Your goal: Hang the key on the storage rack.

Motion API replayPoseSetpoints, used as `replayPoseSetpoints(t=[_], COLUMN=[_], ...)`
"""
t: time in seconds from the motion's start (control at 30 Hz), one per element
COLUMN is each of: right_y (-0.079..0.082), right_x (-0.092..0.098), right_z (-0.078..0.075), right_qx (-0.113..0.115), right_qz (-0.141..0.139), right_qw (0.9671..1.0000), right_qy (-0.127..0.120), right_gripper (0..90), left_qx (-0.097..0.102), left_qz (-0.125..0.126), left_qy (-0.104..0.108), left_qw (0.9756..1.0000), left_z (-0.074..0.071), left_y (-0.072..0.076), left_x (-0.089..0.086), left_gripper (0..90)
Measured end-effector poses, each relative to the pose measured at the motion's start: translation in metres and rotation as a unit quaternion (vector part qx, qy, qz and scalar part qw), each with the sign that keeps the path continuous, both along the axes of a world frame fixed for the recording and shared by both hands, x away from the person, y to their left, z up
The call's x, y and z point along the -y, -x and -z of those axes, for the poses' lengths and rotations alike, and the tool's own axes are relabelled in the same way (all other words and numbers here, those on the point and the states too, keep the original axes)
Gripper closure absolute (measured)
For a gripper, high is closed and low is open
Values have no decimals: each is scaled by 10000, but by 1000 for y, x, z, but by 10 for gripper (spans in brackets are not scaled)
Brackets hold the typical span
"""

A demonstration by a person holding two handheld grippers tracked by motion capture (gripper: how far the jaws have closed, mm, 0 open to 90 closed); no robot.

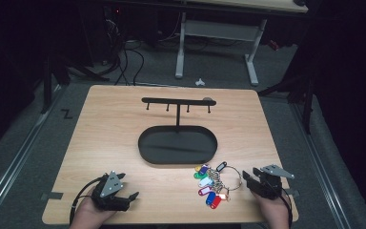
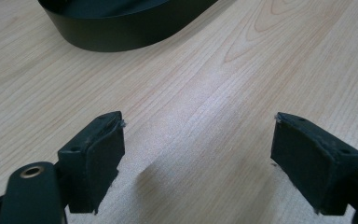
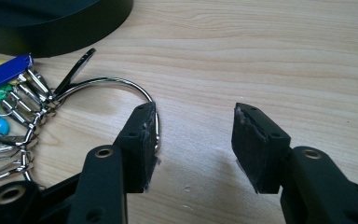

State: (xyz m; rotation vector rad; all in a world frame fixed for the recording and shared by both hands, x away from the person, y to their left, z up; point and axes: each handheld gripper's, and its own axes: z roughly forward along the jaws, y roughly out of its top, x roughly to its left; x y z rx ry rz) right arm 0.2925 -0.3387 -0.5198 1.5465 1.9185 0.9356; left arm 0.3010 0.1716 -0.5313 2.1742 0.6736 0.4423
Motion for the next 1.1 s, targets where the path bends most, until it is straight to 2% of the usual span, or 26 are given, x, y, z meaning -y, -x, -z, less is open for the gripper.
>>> replayPoseSetpoints(t=[0.17, 0.4, 0.73, 1.1], right_y=[0, 3, 5, 8], right_x=[-4, -14, -22, -28], right_z=[-1, -6, -10, -17], right_qx=[-22, -81, -226, -322], right_qz=[-85, -313, -497, -651], right_qw=[9999, 9984, 9970, 9947], right_qy=[98, 458, 540, 734], right_gripper=[505, 505, 505, 534], left_qx=[-5, -21, -21, -25], left_qz=[3, 50, 46, 43], left_qy=[6, -34, -50, -40], left_qw=[10000, 10000, 10000, 10000], left_z=[0, 1, 1, 0], left_y=[0, 0, 0, 0], left_x=[0, 2, 2, 1], left_gripper=[178, 178, 178, 178])
